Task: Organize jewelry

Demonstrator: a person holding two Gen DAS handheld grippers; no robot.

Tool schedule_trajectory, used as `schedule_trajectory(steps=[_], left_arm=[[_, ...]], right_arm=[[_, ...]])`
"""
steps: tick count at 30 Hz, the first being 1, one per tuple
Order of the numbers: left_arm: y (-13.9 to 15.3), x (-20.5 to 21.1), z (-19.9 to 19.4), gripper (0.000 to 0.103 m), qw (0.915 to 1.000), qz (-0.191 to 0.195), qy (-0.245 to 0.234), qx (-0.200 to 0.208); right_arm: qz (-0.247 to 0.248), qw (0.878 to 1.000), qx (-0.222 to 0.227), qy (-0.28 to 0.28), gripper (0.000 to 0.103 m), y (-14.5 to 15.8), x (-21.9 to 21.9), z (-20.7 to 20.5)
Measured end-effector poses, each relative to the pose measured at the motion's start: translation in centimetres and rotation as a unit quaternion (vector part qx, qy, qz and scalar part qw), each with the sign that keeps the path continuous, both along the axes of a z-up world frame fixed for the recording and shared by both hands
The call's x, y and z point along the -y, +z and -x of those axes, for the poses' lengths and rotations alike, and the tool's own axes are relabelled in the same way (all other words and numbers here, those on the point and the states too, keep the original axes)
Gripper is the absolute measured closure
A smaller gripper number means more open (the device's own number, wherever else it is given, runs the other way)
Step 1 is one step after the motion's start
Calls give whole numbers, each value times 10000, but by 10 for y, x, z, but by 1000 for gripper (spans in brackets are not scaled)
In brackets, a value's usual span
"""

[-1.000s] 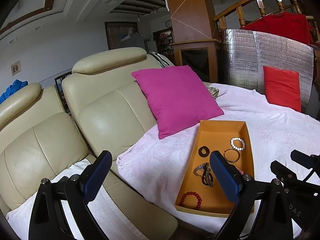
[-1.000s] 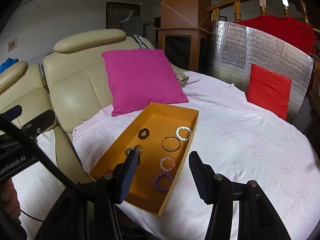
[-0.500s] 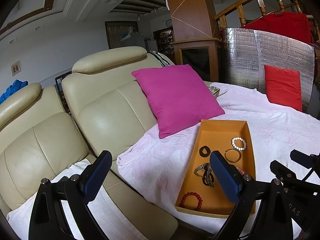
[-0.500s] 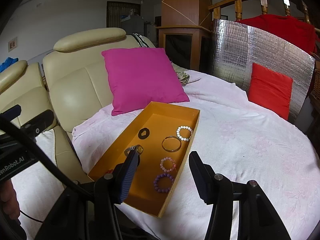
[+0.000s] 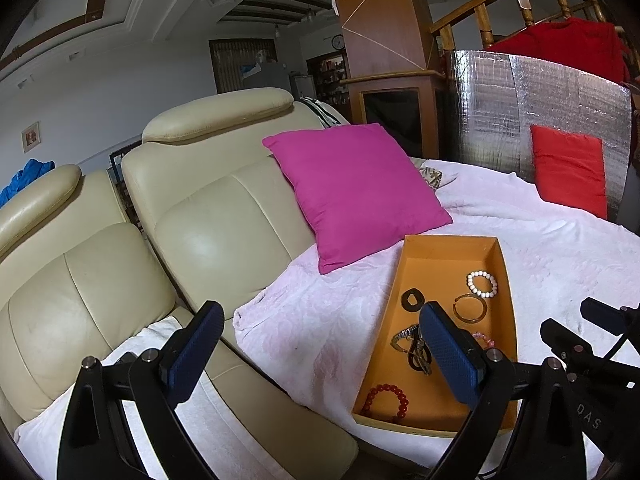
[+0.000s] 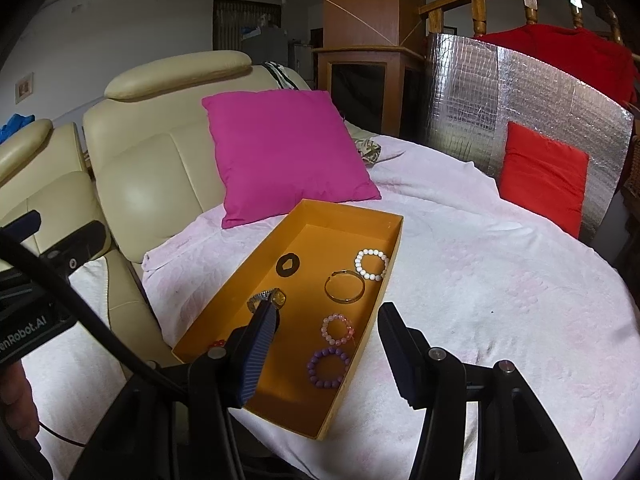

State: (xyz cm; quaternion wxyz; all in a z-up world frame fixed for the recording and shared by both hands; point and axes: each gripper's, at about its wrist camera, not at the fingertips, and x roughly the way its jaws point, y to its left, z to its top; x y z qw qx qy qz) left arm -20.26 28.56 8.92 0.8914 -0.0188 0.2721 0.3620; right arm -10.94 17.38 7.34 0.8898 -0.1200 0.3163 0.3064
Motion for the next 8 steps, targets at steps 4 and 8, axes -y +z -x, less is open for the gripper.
schedule_trajectory(steps=[4, 8], left_arm=[[-1, 3, -3, 5, 10000, -66, -13, -25], [3, 24, -16, 5, 9983, -311, -493, 40]], right_arm=[[-5, 10000, -13, 5, 46, -3, -1, -4], [-233, 9996, -115, -123, 46, -5, 14, -14]])
